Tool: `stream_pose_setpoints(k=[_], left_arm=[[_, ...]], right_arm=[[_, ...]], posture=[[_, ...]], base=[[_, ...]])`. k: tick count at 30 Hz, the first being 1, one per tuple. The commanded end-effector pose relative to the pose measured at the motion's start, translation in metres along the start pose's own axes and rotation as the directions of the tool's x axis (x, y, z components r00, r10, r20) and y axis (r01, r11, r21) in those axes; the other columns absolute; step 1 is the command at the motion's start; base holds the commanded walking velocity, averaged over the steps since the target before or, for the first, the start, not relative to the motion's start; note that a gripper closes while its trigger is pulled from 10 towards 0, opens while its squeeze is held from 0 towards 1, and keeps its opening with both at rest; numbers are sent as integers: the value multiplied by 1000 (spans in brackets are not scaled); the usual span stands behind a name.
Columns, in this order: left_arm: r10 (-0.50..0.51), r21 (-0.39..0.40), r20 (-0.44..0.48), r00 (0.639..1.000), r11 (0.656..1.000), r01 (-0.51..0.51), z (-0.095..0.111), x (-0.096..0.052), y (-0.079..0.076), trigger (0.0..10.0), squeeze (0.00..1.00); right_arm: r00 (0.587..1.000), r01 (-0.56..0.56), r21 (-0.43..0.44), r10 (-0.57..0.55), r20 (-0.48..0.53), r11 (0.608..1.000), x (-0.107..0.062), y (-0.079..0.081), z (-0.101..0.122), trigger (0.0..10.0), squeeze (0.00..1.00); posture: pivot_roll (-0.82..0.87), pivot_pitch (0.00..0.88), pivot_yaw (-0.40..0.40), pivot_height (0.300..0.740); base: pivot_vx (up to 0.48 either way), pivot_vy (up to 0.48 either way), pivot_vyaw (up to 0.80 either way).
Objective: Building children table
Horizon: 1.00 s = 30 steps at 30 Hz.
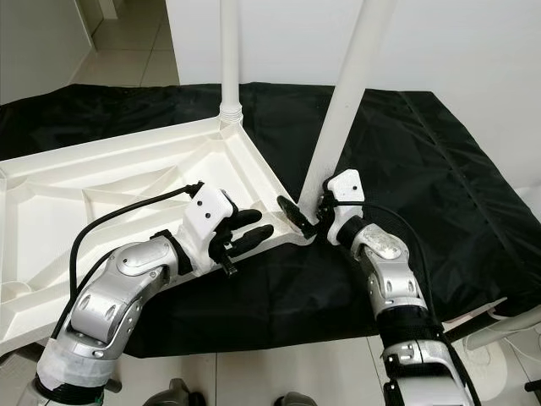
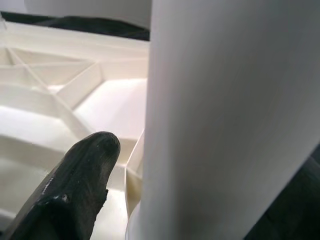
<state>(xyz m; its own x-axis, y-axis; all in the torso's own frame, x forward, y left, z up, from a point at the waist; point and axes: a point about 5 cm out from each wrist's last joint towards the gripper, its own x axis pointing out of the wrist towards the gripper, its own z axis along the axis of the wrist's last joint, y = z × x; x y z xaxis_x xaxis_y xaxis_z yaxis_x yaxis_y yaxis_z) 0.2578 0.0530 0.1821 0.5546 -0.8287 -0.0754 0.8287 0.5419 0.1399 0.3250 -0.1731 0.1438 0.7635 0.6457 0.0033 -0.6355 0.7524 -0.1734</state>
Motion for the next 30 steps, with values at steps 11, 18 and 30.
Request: stream_pose_setpoints(k=[11, 18, 30], left_arm=[[25, 3, -77, 997, 1000, -25, -10, 5, -3, 10000, 0], [42, 10, -83, 996, 999, -42, -11, 6, -2, 10000, 0], [35, 13, -86, 996, 999, -34, -9, 6, -3, 10000, 0]], right_arm=[[995, -86, -5, 86, -42, 996, 4, -3, -7, 4078, 0], [995, -82, -3, 82, -48, 997, 3, -7, -9, 0, 0], [995, -37, 112, 47, -91, 993, 0, -2, -28, 10000, 0]], posture=[[-50, 23, 8, 740], [-50, 24, 9, 740], [-53, 32, 12, 740]], base=[[0, 0, 0], [0, 0, 0], [0, 0, 0]])
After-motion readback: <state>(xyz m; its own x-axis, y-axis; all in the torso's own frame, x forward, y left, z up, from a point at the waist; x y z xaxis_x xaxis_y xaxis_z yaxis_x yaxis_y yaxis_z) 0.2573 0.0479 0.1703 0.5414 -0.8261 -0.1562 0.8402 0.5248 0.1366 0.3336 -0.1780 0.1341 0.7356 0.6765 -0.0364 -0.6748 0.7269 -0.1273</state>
